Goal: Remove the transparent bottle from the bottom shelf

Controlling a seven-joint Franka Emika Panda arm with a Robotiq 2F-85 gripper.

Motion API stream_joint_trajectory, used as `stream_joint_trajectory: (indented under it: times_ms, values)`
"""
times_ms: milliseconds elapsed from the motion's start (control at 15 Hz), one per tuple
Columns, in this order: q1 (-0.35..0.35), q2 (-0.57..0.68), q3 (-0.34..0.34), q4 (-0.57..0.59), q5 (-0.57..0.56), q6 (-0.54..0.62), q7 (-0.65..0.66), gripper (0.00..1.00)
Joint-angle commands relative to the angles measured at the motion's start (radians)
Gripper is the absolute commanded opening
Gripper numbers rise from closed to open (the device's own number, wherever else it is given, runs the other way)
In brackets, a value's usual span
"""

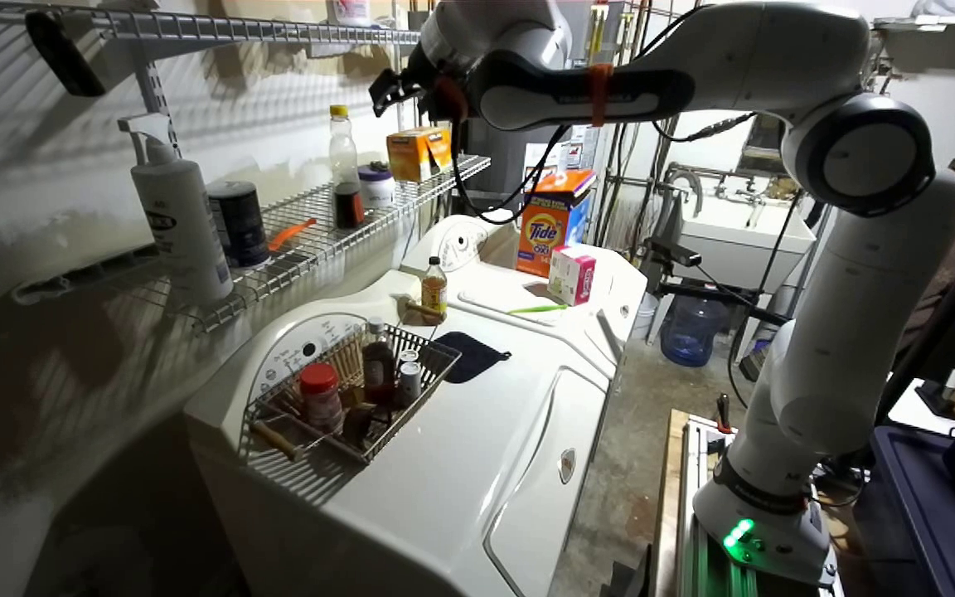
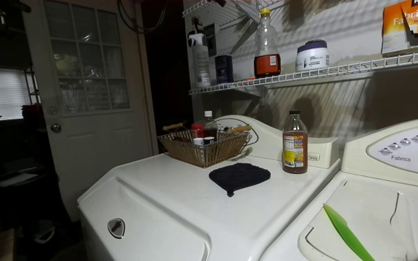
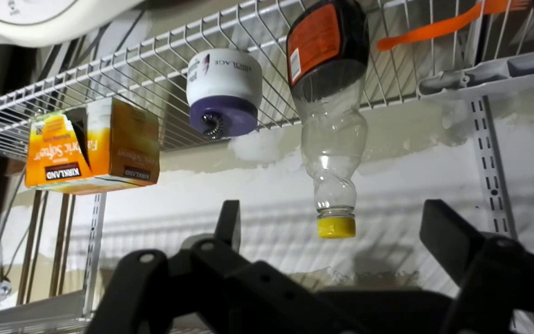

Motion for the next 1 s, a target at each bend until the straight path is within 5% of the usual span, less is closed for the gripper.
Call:
stream_joint_trajectory:
  times_ms: [0, 333, 400, 933]
  values:
    - [0.025, 0.131, -0.002, 0.143, -0.142, 0.026, 0.097, 1.00]
    - [0.055, 0.262, -0.019, 0.273, -0.295, 0.040, 0.181, 1.00]
    - [0.033, 0.188, -0.003, 0.176, -0.233, 0.036, 0.141, 1.00]
    - [0.042, 0.243, -0.008, 0.243, -0.262, 0.036, 0.152, 1.00]
